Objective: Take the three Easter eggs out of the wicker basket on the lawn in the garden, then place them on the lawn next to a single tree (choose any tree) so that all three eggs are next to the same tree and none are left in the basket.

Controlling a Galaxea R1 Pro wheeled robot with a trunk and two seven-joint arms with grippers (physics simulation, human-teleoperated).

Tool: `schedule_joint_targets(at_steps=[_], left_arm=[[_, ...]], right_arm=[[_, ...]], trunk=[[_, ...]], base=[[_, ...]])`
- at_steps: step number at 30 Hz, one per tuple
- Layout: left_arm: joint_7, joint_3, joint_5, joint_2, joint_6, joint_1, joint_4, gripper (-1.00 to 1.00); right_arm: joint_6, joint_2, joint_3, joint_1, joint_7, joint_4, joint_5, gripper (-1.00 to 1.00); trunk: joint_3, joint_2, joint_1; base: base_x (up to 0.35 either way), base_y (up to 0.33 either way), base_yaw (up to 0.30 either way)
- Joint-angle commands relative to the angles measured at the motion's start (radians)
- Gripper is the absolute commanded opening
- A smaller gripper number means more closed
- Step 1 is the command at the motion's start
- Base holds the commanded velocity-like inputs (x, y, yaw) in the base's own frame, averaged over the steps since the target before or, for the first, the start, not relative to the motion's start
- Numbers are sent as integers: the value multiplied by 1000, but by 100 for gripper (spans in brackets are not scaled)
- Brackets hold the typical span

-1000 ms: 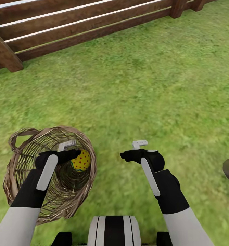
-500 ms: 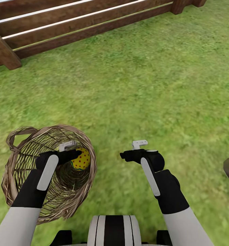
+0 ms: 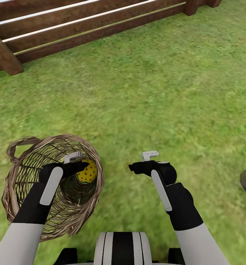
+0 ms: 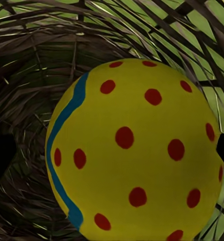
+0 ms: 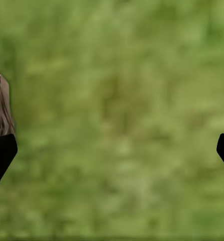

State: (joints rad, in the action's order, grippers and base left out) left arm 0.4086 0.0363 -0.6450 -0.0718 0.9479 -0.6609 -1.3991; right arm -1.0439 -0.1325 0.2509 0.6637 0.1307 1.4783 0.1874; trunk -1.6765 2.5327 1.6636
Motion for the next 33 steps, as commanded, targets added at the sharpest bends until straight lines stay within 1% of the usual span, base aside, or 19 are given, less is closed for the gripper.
schedule_joint_targets(at_steps=[1,5,8,14,22,29,33], left_arm=[[7,2,-10,-1,1,0,-1,100],[-15,2,-7,0,1,0,0,100],[-21,2,-6,0,1,0,0,100],[-29,2,-3,0,0,-1,0,100],[-30,2,-1,0,-1,-1,0,100],[-30,2,3,0,-1,-1,-1,100],[-30,2,4,0,-2,-1,-2,100]], right_arm=[[-3,0,1,1,10,1,10,100],[-3,-1,1,1,11,2,10,100],[-3,0,1,1,11,4,10,100],[-3,0,1,1,11,15,10,100],[-3,1,1,1,11,21,10,100],[-3,2,1,1,12,95,9,100],[-3,2,1,4,11,105,9,100]], trunk=[[-1,0,0],[-1,0,0],[-1,0,0],[-24,2,3],[-24,2,3],[-24,2,3],[-24,2,3]], base=[[0,0,0],[0,0,0],[0,0,0],[0,0,0],[0,0,0],[0,0,0],[0,0,0]])
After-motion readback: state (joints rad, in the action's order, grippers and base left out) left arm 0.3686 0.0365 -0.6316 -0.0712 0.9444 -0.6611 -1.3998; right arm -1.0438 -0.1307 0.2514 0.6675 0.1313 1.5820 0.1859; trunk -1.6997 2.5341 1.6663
